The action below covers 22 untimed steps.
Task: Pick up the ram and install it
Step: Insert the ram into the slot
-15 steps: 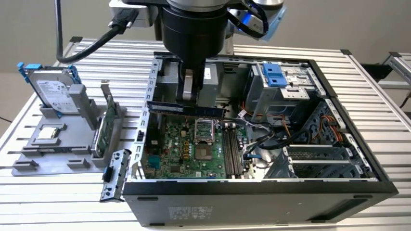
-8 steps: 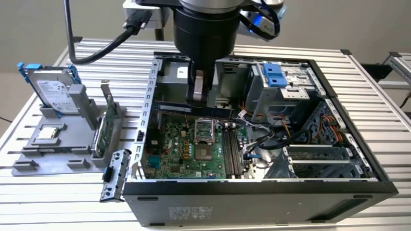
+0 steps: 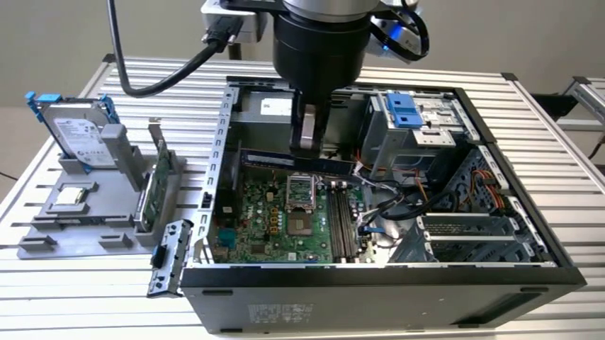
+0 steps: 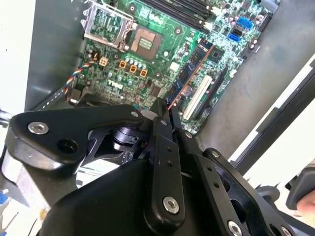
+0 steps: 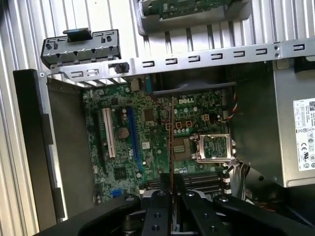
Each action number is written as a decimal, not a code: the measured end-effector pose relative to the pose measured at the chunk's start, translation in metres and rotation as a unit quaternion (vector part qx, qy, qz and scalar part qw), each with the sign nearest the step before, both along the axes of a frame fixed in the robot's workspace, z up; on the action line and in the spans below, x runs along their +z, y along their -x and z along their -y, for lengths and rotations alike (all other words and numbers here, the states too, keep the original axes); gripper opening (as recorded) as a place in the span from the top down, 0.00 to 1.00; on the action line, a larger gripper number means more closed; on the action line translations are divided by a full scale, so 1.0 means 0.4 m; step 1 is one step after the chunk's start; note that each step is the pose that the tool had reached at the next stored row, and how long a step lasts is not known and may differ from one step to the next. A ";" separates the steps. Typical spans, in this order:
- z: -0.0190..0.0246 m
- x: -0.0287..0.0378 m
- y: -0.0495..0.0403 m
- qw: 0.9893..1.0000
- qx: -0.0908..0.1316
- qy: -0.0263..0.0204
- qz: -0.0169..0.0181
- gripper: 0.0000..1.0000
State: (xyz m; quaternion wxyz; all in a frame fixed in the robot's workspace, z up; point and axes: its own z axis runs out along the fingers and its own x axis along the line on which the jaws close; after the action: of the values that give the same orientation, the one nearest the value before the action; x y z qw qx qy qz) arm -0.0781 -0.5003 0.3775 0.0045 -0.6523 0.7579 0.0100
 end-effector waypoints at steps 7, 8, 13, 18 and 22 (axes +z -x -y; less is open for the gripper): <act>0.000 -0.001 -0.025 1.000 -0.006 0.000 0.000 1.00; 0.000 -0.002 -0.028 1.000 -0.006 0.000 0.000 1.00; 0.000 -0.002 -0.038 1.000 -0.008 0.000 0.000 1.00; 0.000 -0.002 -0.039 1.000 -0.008 0.000 0.000 1.00; 0.000 -0.002 -0.040 1.000 -0.008 0.000 0.000 1.00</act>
State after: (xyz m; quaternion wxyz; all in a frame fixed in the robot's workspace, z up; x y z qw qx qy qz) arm -0.0623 -0.5003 0.3767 0.0047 -0.6465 0.7628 0.0099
